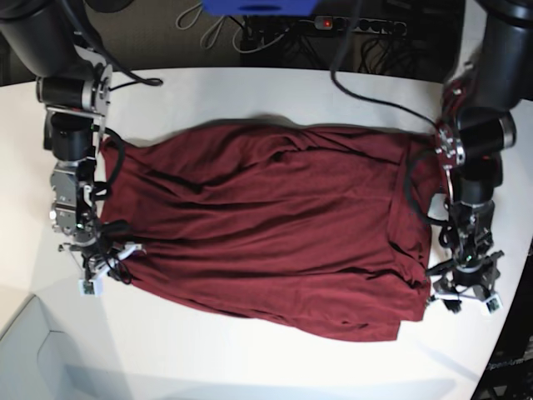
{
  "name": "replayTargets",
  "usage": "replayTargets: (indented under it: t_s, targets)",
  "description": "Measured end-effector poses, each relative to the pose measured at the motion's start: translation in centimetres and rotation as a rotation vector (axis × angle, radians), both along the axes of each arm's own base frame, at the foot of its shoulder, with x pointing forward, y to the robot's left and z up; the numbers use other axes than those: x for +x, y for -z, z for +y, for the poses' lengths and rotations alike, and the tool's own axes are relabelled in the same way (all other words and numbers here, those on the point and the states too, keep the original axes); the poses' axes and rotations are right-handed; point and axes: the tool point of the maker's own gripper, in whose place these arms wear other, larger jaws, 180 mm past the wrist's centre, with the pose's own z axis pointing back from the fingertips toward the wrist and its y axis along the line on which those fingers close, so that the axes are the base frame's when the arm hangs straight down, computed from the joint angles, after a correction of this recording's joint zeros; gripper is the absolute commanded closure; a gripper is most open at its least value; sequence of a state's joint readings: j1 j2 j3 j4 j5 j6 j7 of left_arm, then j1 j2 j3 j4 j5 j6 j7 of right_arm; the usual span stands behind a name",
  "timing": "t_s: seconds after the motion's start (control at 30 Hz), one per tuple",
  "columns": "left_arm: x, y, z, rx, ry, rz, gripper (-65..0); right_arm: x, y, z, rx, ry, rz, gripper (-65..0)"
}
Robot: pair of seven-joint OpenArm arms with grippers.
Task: Layout the t-shirt on the table in an organized manner, then fold the t-shirt properly
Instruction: 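Slide both grippers along the shirt sides toward the collar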
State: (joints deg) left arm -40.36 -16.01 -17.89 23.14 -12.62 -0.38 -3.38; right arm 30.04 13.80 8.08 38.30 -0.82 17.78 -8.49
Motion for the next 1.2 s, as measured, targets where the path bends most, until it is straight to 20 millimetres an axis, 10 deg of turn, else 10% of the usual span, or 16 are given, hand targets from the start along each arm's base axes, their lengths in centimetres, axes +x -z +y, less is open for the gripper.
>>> replayTargets:
  t_s: [0.3,0.57,0.83,0.93,1.2]
  targets:
    - [-2.9,-5.7,-3.4,-0.088,0.133,-0.109,-34.2,-0.6,0.5,-0.2,-0.010,-0.003,0.007,-20.1]
    - [-10.4,-3.3,-7.3,-0.055,0.216,-0.057,-34.2,-3.4,-2.3,-2.0,-0.038,0.056,-0.110,-36.8]
    - [-19.3,-4.1,-11.0,0.001,0.295,-0.053,-34.2,-9.1,-4.8,-3.6,-0.070,0.163,-0.141,-37.9]
    - [-22.4,-1.6,-11.6,-0.026,0.293,0.034,-34.2,-11.2,-4.8,-2.5,-0.067,0.161,-0.145,-37.9]
    - [-24.5,3.1,-10.7,-0.112,0.199,0.133,-34.2,-15.4,-3.0,0.6,-0.024,0.152,-0.103,-37.8]
